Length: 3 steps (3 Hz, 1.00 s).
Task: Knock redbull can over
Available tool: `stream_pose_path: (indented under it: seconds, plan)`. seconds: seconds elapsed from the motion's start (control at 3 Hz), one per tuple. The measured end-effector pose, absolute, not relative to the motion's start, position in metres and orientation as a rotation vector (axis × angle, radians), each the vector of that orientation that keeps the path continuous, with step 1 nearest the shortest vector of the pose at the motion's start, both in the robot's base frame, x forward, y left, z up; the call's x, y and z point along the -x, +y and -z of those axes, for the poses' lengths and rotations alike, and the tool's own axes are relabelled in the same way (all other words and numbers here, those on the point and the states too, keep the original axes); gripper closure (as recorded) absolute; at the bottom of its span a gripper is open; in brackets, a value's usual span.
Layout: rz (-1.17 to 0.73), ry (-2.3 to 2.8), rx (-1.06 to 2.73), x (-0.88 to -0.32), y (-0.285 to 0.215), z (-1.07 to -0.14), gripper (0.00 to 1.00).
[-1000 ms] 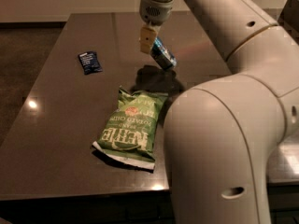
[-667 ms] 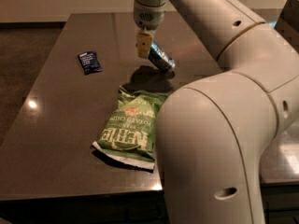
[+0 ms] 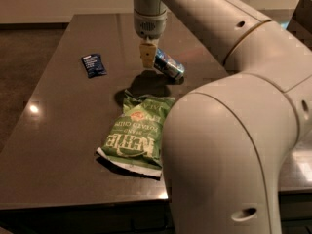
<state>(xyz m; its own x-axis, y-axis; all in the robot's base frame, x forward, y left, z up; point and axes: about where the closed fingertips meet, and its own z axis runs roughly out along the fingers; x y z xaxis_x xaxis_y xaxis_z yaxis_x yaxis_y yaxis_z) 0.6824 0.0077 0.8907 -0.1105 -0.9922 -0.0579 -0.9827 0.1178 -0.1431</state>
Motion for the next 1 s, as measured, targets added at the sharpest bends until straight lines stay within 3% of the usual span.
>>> stream_pose_path:
  seconds: [0.33, 1.0]
  plan:
    - [0.109, 2.223, 2.026, -0.6705, 0.0110, -0.8873, 0.05]
    - [0.114, 2.198, 2.009, -0.6781, 0.0170, -0.8833, 0.00]
